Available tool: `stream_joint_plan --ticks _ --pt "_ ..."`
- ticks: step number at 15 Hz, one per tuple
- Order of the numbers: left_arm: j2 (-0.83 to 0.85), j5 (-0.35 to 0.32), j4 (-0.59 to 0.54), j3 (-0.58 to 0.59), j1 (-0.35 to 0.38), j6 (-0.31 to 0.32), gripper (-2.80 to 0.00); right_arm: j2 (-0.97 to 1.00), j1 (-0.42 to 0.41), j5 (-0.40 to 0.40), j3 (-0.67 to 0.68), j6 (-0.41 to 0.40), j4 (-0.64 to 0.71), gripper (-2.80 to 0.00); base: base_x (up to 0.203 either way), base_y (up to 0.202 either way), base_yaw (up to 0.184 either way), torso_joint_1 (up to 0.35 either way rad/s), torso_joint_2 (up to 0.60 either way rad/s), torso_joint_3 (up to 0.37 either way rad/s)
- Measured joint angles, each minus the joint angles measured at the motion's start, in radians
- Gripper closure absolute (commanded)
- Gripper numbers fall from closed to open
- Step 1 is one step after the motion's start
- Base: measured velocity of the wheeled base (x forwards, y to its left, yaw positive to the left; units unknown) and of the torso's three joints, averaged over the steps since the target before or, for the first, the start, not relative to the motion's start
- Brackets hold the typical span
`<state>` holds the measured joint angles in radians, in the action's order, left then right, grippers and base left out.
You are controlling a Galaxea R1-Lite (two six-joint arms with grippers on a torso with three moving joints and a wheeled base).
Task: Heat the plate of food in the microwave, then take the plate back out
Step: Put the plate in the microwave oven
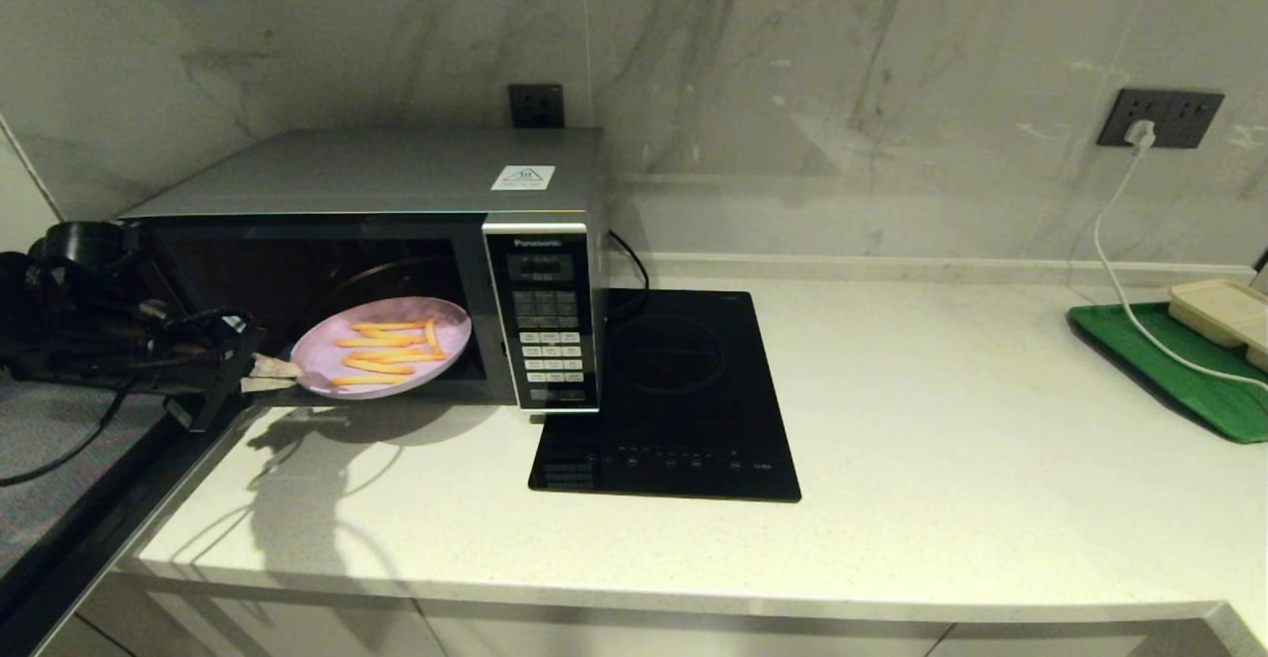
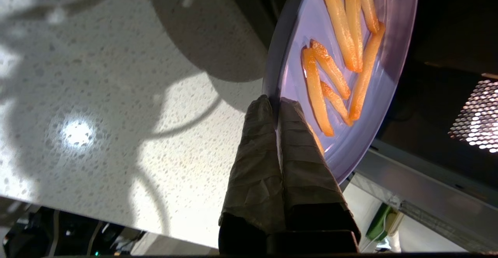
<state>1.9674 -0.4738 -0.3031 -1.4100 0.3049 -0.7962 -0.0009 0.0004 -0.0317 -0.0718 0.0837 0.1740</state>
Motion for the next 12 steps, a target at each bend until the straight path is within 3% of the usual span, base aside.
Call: stream_joint_plan --ticks 5,12 --pt "0.005 -0.001 0.044 0.001 -0.001 -0.002 0.00 0.000 0.000 0.001 0.000 0.000 0.000 0.00 0.000 0.000 0.000 0.000 0.00 0.000" --pt "0.057 0.006 0.120 -0.007 -0.006 -0.078 0.00 0.000 0.000 0.001 0.000 0.000 0.000 0.00 0.000 0.000 0.000 0.000 0.00 0.000"
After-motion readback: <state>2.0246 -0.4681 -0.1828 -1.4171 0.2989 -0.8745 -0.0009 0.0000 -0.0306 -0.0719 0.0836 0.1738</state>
